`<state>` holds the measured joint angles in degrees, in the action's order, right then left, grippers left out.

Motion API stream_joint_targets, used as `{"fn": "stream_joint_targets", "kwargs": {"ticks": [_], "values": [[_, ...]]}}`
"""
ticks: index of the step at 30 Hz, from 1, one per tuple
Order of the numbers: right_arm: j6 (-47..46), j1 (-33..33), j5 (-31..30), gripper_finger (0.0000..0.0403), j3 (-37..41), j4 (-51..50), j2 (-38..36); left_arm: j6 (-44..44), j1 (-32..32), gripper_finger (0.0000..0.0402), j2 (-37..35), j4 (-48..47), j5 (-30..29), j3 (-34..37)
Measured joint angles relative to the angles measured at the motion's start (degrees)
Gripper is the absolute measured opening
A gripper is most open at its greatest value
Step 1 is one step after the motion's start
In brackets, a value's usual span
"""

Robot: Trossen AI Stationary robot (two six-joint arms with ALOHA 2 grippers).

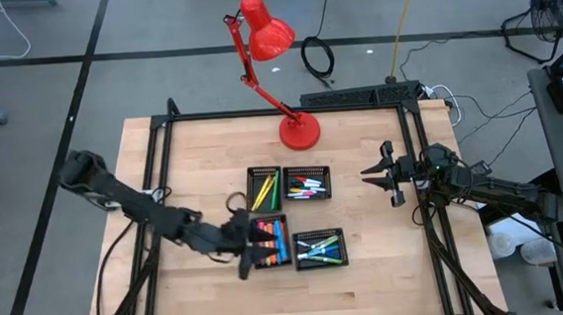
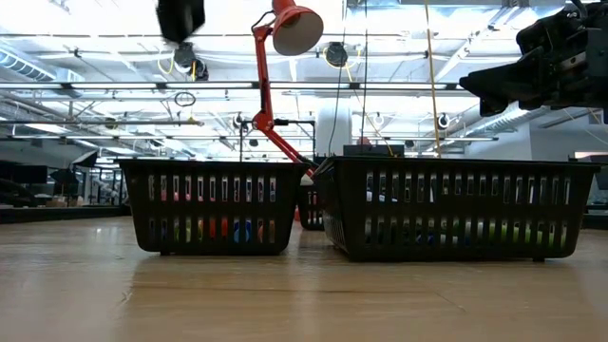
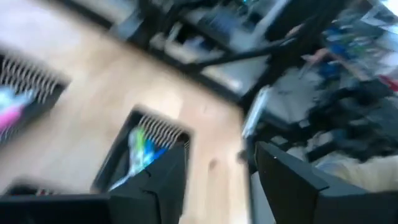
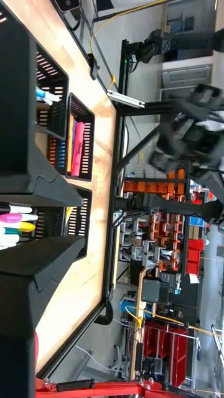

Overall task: Pick & Place Markers
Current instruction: Return to Home Position

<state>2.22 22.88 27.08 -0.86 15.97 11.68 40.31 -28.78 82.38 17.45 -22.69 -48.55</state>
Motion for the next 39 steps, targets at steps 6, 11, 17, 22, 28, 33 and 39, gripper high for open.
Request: {"fn": "stream_joint_targets", "kwargs": {"ticks": [6, 11, 17, 22, 28, 33, 39], "values": [[0.0, 0.02, 0.0, 0.0077, 0.0, 0.0, 0.0, -15.47, -0.77, 0.0183, -8.91, -2.13, 0.63, -0.03], [0.0, 0.02, 0.0, 0.0077, 0.0, 0.0, 0.0, -26.73, -2.25, 0.0184, -15.13, -18.11, -0.58, -0.01], [0.0, 0.0, 0.01, 0.0077, 0.0, 0.0, 0.0, -23.33, -2.37, 0.0198, -17.07, -33.41, -8.61, 0.17], [0.0, 0.0, 0.01, 0.0077, 0.0, 0.0, 0.0, -22.25, -1.24, 0.0209, -15.24, -25.93, -14.69, 3.82], [0.0, 0.02, 0.01, 0.0077, 0.0, 0.0, 0.0, -24.05, 3.98, 0.0201, -16.22, -2.38, -0.36, 16.15], [0.0, 0.02, 0.01, 0.0077, 0.0, 0.0, 0.0, -24.42, 7.08, 0.019, -19.94, 14.61, 6.17, 29.57], [0.0, 0.0, 0.01, 0.0077, 0.0, 0.01, 0.0, -24.98, 7.92, 0.0182, -28.12, 34.68, 5.63, 45.25]]}}
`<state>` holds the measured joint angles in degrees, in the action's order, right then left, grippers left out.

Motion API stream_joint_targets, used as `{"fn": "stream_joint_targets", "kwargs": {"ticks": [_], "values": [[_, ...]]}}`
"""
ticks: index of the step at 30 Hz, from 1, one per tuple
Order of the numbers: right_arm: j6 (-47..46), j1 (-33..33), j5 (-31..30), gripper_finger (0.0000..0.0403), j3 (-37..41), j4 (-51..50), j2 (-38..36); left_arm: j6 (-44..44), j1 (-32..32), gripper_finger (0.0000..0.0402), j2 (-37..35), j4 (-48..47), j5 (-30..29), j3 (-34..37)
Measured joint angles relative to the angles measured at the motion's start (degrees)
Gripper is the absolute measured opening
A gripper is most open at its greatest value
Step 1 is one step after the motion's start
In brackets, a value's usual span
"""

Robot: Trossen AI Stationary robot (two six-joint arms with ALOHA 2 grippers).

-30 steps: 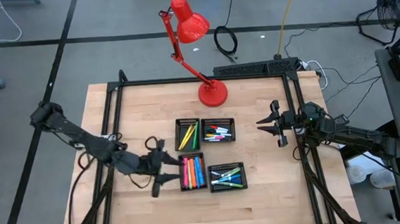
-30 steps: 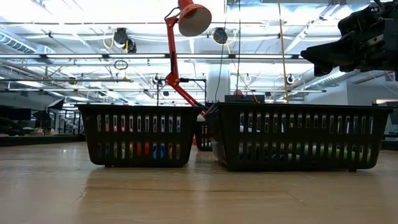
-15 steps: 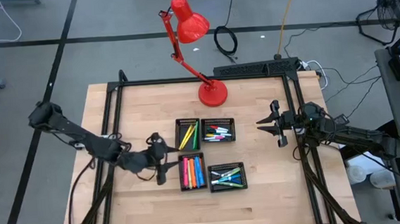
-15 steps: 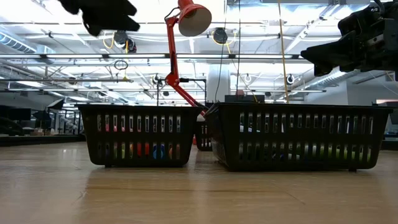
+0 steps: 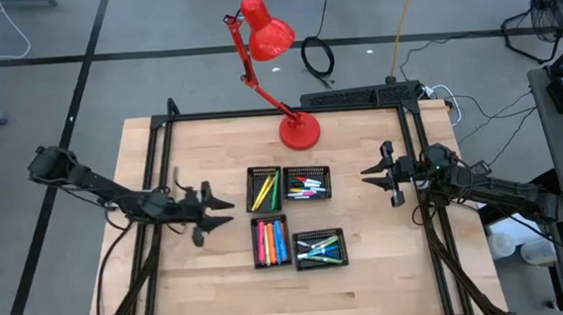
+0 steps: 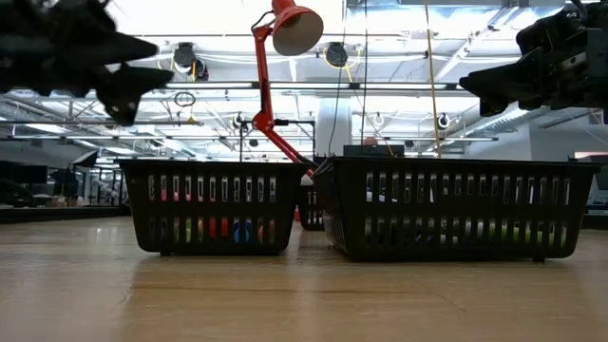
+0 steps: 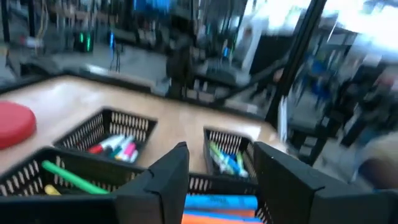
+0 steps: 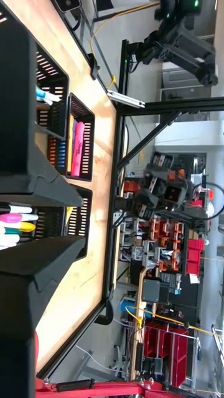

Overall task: Pick & Place Markers
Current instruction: Return to Home Position

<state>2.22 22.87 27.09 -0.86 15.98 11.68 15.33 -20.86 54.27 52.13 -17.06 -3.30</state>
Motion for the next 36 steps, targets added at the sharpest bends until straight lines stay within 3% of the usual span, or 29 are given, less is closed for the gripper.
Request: {"fn": "stream_joint_targets", "kwargs": {"ticks": [1, 6, 11, 19, 24, 28, 36], "values": [[-0.01, 0.01, -0.02, 0.0077, 0.0, -0.01, 0.0, -0.08, 0.0, 0.0182, -1.26, 3.28, -0.1, 2.15], [0.0, 0.0, -0.02, 0.0077, 0.0, 0.01, -0.02, -2.16, 0.24, 0.0192, -6.69, 0.35, -2.25, 2.34], [0.0, 0.0, -0.09, 0.0077, 0.0, 0.19, 0.21, -9.35, 0.27, 0.0204, -12.84, -4.03, -0.34, 2.37], [0.0, 0.0, -0.03, 0.0077, 0.0, 0.21, 0.46, -8.15, 0.39, 0.0203, -29.83, -27.81, -4.72, 2.48], [0.0, 0.0, -0.02, 0.0077, 0.0, 0.23, 0.46, -11.37, 1.55, 0.019, -39.19, -35.74, 1.45, 2.43], [0.0, 0.0, -0.02, 0.0077, 0.0, 0.21, 0.46, -10.03, 3.23, 0.0183, -44.61, -44.34, 2.06, 2.43], [0.0, 0.0, -0.02, 0.0077, 0.0, 0.19, 0.46, -9.38, 4.33, 0.0177, -46.8, -48.21, 4.68, 2.43]]}}
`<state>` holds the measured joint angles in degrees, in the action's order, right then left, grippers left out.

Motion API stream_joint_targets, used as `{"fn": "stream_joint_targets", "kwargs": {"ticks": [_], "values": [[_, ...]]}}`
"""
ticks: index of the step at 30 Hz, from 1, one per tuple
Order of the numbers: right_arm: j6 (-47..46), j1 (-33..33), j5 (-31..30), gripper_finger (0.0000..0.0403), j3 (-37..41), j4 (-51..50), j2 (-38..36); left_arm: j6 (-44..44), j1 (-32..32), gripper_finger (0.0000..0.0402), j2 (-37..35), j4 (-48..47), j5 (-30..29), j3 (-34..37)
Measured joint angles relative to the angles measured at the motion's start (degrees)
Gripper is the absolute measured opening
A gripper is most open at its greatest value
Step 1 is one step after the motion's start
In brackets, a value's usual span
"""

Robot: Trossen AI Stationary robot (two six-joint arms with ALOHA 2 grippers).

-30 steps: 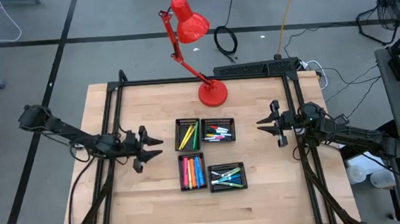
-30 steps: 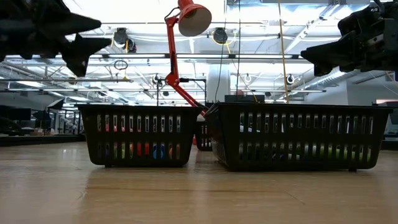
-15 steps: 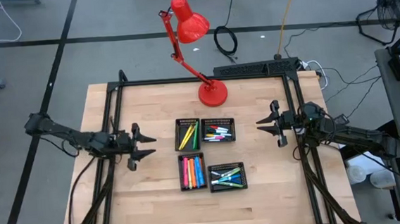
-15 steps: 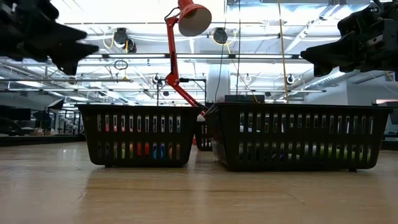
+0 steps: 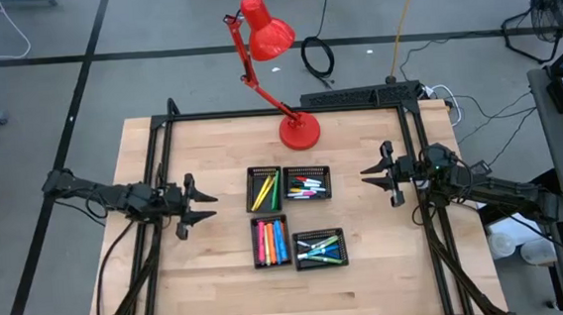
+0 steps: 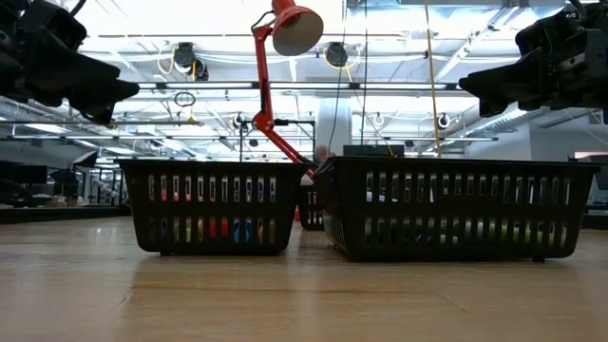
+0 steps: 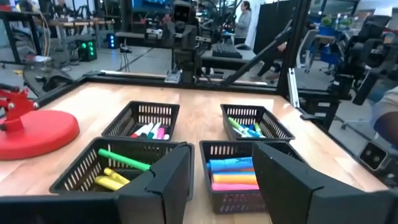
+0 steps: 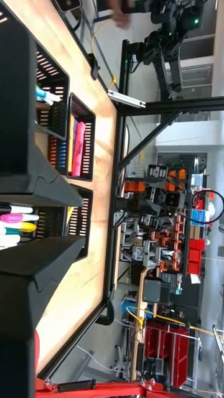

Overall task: Pick & Place Markers
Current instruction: Return to Home Position

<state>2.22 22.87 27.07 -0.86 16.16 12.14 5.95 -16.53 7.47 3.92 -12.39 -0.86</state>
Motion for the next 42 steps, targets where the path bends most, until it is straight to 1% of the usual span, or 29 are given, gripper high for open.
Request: {"fn": "stream_joint_targets", "kwargs": {"ticks": [6, 16, 42], "values": [[0.0, 0.0, 0.0, 0.0077, 0.0, -0.02, 0.0, 2.15, 0.02, 0.0188, 0.0, 0.09, -0.06, 0.0], [0.0, 0.0, 0.0, 0.0077, 0.0, -0.03, 0.0, 2.17, 0.02, 0.0209, 0.0, 0.12, -0.08, 0.0], [0.0, 0.02, 0.0, 0.0077, 0.0, -0.04, 0.0, 2.21, 0.02, 0.0209, 0.0, 0.18, -0.15, 0.0]]}}
